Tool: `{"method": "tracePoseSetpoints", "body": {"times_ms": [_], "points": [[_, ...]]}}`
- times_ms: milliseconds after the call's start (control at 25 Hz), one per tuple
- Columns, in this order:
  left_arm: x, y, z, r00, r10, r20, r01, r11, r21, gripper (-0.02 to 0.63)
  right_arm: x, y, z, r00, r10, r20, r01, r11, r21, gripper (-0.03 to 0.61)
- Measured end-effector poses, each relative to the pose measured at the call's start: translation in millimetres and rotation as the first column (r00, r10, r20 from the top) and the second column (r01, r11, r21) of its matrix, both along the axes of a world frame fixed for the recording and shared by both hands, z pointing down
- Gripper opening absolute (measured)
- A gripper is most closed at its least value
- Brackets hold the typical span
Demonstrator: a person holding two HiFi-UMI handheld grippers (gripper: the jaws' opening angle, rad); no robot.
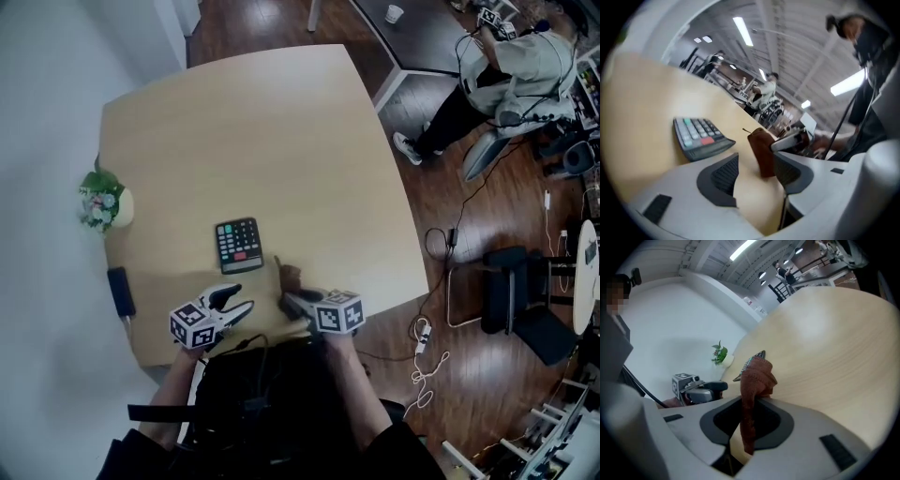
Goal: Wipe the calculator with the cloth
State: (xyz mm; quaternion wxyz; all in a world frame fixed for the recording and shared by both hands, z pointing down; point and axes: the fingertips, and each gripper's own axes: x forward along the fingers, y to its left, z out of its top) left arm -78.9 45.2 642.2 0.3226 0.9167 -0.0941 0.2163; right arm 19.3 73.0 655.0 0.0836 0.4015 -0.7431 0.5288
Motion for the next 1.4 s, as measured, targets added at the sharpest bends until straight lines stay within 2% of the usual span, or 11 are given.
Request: {"method": "tracePoseSetpoints", "body": {"times_ms": [40,120,200,280,560,720,920,1080,1160,1240,1400], "points": [[-3.0,-6.1,-0.5,0.990,0.046,0.130,-0.072,0.977,0.202,0.219,4.4,-2.2,-3.4,1.000,0.029,-0.004,-0.029,0.999,0.014,0.064],[-2.7,-24.8,12.9,0.898,0.045,0.437,-0.310,0.770,0.558,0.219,9.2,-6.3,-10.3,0.997,0.078,-0.005,-0.078,0.996,0.040,0.064],[8.5,-42.0,31.9,0.773,-0.038,0.633,-0.541,0.482,0.689,0.249,9.1,-9.0,-18.5,0.993,0.116,0.001,-0.116,0.991,0.063,0.064],[21.1,-50.8,45.1,0.718,-0.067,0.692,-0.628,0.366,0.687,0.249,7.6,-8.2,-28.3,0.989,0.147,0.006,-0.147,0.985,0.085,0.064],[19.9,-61.1,88.7,0.630,-0.024,0.776,-0.706,0.398,0.586,0.245,16.0,28.1,-42.6,0.958,0.287,-0.014,-0.284,0.954,0.097,0.064],[25.4,-66.6,76.2,0.676,-0.045,0.735,-0.658,0.413,0.630,0.120,13.7,43.8,-41.0,0.942,0.336,-0.020,-0.334,0.939,0.087,0.064],[26.8,-91.3,23.6,0.865,-0.027,0.501,-0.346,0.691,0.634,0.095,7.7,40.3,-51.4,0.947,0.321,-0.021,-0.317,0.941,0.117,0.064],[4.3,-143.0,-32.9,0.979,-0.180,0.097,0.142,0.940,0.309,0.075,7.8,17.4,-58.1,0.963,0.270,-0.005,-0.265,0.950,0.163,0.064],[-10.7,-158.1,-66.6,0.932,-0.323,-0.162,0.317,0.946,-0.061,0.066,5.7,0.9,-65.8,0.974,0.224,0.017,-0.223,0.955,0.195,0.064],[-24.6,-159.8,-97.0,0.813,-0.456,-0.361,0.330,0.873,-0.359,0.064,-0.1,-21.4,-84.3,0.986,0.160,0.050,-0.168,0.955,0.245,0.064],[-37.8,-143.7,-151.1,0.652,-0.514,-0.558,0.295,0.849,-0.438,0.060,-30.8,-78.9,-165.5,0.985,-0.010,0.173,-0.065,0.903,0.424,0.064]]}}
